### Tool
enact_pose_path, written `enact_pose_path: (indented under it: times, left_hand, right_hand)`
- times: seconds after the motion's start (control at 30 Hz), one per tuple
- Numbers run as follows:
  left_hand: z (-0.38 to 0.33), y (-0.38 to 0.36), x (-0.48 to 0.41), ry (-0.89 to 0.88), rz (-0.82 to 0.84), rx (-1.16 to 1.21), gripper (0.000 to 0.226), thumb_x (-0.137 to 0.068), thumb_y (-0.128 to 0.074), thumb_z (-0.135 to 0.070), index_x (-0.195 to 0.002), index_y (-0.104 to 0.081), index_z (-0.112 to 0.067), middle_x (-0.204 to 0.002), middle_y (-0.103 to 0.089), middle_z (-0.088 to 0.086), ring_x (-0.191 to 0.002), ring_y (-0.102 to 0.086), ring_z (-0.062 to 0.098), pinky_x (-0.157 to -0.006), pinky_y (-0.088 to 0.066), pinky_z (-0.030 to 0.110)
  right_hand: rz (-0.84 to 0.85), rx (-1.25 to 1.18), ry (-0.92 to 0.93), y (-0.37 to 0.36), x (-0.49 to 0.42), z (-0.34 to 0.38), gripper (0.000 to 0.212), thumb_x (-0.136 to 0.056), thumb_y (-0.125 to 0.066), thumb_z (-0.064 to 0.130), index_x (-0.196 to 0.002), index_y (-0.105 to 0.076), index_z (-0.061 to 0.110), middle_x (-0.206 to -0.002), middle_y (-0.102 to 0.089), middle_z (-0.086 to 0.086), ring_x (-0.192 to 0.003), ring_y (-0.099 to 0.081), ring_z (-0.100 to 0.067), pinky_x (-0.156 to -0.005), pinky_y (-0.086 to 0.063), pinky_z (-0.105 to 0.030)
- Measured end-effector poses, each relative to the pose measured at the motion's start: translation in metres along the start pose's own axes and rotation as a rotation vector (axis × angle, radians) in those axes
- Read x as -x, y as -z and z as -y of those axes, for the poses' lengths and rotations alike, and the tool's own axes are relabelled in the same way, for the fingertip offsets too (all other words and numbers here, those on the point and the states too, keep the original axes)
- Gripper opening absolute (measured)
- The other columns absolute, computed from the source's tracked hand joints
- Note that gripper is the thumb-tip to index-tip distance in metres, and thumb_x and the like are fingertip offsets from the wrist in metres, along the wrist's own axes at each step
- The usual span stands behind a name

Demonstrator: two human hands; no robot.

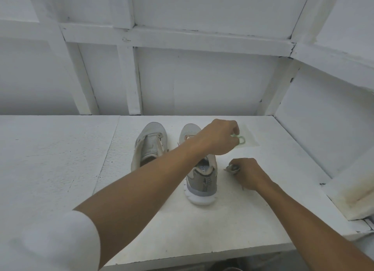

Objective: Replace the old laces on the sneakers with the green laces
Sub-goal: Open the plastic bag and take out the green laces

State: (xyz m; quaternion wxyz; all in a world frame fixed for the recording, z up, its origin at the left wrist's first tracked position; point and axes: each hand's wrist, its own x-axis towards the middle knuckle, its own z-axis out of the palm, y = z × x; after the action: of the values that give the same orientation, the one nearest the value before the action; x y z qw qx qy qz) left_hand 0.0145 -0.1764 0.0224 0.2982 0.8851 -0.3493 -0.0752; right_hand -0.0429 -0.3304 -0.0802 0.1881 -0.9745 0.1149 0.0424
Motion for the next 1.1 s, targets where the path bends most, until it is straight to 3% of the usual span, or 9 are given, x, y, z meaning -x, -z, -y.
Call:
enact_pose_path:
  times: [0.1,0.2,0.4,0.53,0.6,0.7,0.83,0.93,1.1]
  left_hand:
    - [-0.007,-0.008,0.001,-0.043,-0.005,-0.027,0.029,-0.092,-0.051,-0.023,-0.120,-0.058,-0.017,-0.127,-0.058,0.001,-0.118,-0.051,0.020,-0.097,-0.044,0.036]
    - [-0.018,-0.027,0.006,-0.142,-0.045,-0.010,0.029,-0.093,-0.050,-0.022,-0.120,-0.059,-0.018,-0.125,-0.060,0.001,-0.117,-0.051,0.020,-0.098,-0.042,0.035]
    - [-0.043,-0.096,0.025,-0.308,0.059,0.045,0.036,-0.098,-0.045,-0.020,-0.134,-0.051,-0.018,-0.134,-0.053,0.004,-0.125,-0.043,0.021,-0.104,-0.037,0.035]
    - [-0.046,-0.150,0.039,-0.399,0.242,-0.019,0.047,-0.100,-0.045,-0.028,-0.145,-0.039,-0.018,-0.148,-0.042,0.003,-0.139,-0.030,0.021,-0.113,-0.027,0.033]
    - [-0.047,-0.172,0.046,-0.470,0.313,-0.072,0.052,-0.099,-0.047,-0.031,-0.147,-0.036,-0.016,-0.152,-0.036,0.008,-0.142,-0.024,0.027,-0.116,-0.020,0.036]
    - [-0.050,-0.196,0.056,-0.595,0.369,-0.157,0.057,-0.096,-0.053,-0.031,-0.148,-0.036,-0.013,-0.156,-0.028,0.016,-0.146,-0.016,0.036,-0.118,-0.010,0.040]
    - [-0.049,-0.213,0.065,-0.675,0.364,-0.263,0.056,-0.097,-0.047,-0.025,-0.150,-0.032,-0.014,-0.159,-0.018,0.016,-0.147,-0.010,0.036,-0.120,-0.005,0.043]
    - [-0.045,-0.214,0.064,-0.675,0.310,-0.285,0.059,-0.094,-0.027,-0.034,-0.149,-0.033,-0.016,-0.158,-0.021,0.016,-0.147,-0.013,0.036,-0.120,-0.007,0.043]
    - [-0.046,-0.213,0.064,-0.656,0.336,-0.302,0.063,-0.092,-0.020,-0.042,-0.150,-0.031,-0.019,-0.160,-0.018,0.012,-0.148,-0.010,0.033,-0.120,-0.005,0.041]
  right_hand:
    - [-0.062,-0.222,-0.029,0.014,0.023,-0.008,0.031,-0.081,-0.051,-0.008,-0.081,-0.067,0.018,-0.076,-0.069,-0.006,-0.057,-0.063,-0.011,-0.052,-0.044,-0.013]
    - [-0.152,-0.439,-0.088,0.033,0.061,-0.018,0.027,-0.083,-0.056,-0.005,-0.080,-0.068,0.018,-0.063,-0.065,-0.001,-0.046,-0.057,-0.006,-0.047,-0.039,-0.010]
    - [-0.236,-0.701,-0.233,0.046,0.146,-0.049,0.024,-0.086,-0.061,-0.003,-0.082,-0.070,0.019,-0.068,-0.065,-0.011,-0.059,-0.060,-0.018,-0.064,-0.051,-0.031]
    - [-0.385,-0.791,-0.399,0.029,0.198,-0.067,0.019,-0.087,-0.065,0.001,-0.090,-0.070,0.019,-0.079,-0.068,-0.003,-0.062,-0.059,-0.002,-0.060,-0.047,-0.013]
    - [-0.439,-0.845,-0.506,0.011,0.221,-0.079,0.023,-0.087,-0.067,0.005,-0.091,-0.068,0.028,-0.085,-0.067,0.008,-0.074,-0.060,-0.003,-0.065,-0.046,-0.017]
    - [-0.552,-0.889,-0.632,-0.029,0.252,-0.102,0.021,-0.087,-0.069,0.005,-0.091,-0.070,0.026,-0.077,-0.068,0.007,-0.074,-0.062,-0.015,-0.067,-0.049,-0.026]
    - [-0.516,-0.857,-0.782,-0.089,0.269,-0.119,0.024,-0.087,-0.064,-0.002,-0.092,-0.068,0.021,-0.088,-0.070,0.000,-0.080,-0.063,-0.016,-0.066,-0.046,-0.026]
    - [-0.422,-0.762,-0.847,-0.129,0.261,-0.128,0.026,-0.084,-0.063,-0.004,-0.091,-0.068,0.021,-0.088,-0.070,-0.003,-0.084,-0.064,-0.023,-0.068,-0.047,-0.030]
    - [-0.347,-0.715,-0.908,-0.167,0.245,-0.139,0.023,-0.088,-0.060,0.003,-0.091,-0.066,0.026,-0.078,-0.068,-0.004,-0.072,-0.064,-0.026,-0.064,-0.050,-0.034]
